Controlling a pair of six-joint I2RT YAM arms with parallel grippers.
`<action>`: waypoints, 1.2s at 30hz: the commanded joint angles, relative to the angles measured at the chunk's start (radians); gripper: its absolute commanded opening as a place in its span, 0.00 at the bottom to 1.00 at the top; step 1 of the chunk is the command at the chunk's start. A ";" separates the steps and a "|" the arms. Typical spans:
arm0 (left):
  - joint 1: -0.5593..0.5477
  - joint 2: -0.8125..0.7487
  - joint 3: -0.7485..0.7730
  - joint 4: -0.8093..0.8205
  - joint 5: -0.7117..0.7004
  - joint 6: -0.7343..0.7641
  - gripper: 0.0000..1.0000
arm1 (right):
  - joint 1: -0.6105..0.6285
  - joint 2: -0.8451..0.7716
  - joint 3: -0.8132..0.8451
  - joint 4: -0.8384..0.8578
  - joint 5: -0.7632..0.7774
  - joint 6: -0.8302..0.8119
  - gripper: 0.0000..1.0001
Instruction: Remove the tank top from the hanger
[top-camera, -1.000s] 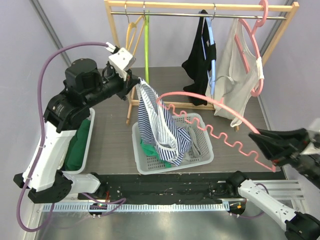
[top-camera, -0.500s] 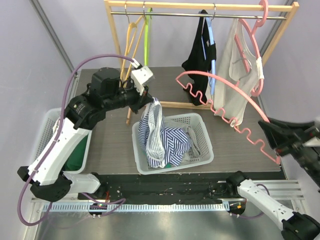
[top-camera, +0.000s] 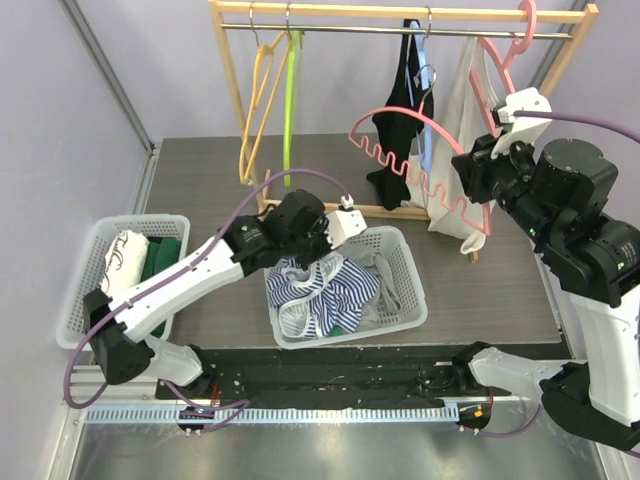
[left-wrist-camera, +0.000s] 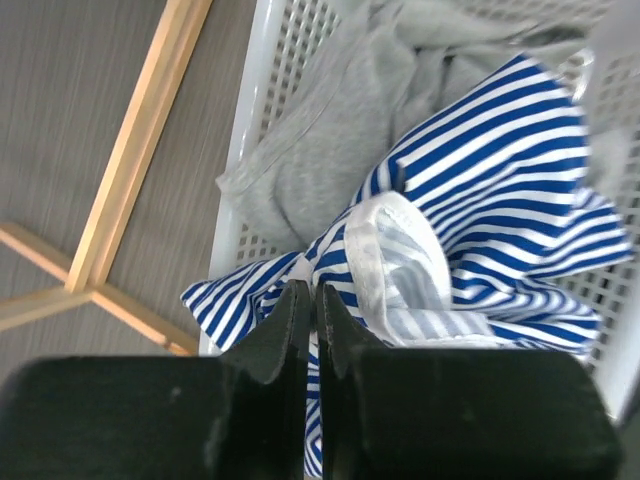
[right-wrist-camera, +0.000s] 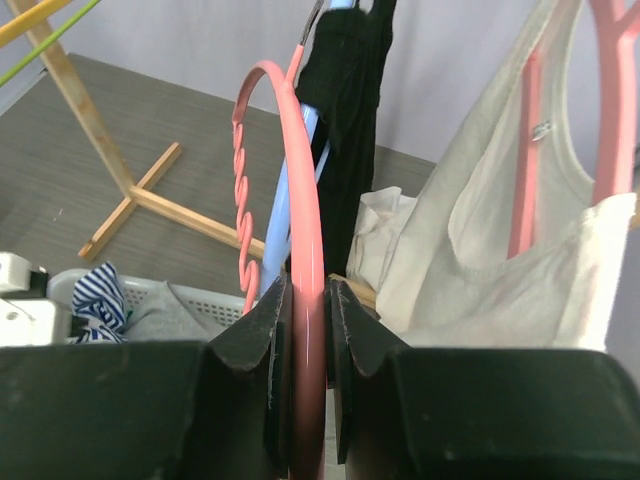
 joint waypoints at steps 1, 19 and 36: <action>-0.007 0.024 -0.032 0.112 -0.113 0.067 0.14 | -0.005 -0.007 0.095 0.076 0.096 0.027 0.01; -0.117 0.470 0.042 0.075 -0.101 0.051 0.52 | -0.002 -0.186 -0.073 0.133 -0.017 0.011 0.01; -0.125 0.192 0.078 0.100 -0.242 0.073 1.00 | -0.004 -0.137 -0.117 0.279 -0.225 0.052 0.01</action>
